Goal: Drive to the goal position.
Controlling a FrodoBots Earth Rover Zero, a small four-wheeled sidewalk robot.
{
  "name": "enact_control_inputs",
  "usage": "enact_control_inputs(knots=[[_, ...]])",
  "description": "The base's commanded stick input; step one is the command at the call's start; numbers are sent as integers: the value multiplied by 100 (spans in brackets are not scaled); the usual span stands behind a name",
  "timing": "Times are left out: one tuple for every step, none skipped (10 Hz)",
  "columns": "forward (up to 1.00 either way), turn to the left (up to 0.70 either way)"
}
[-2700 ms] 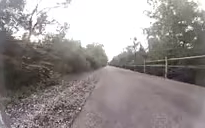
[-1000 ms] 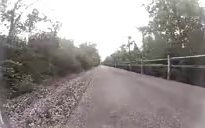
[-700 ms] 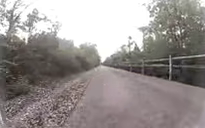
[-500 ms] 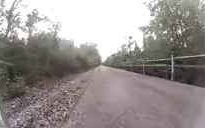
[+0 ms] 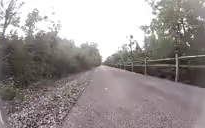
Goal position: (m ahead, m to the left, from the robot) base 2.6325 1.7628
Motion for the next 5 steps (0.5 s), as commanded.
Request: enact_control_inputs(knots=[[70,0],[70,0],[70,0],[70,0],[70,0]])
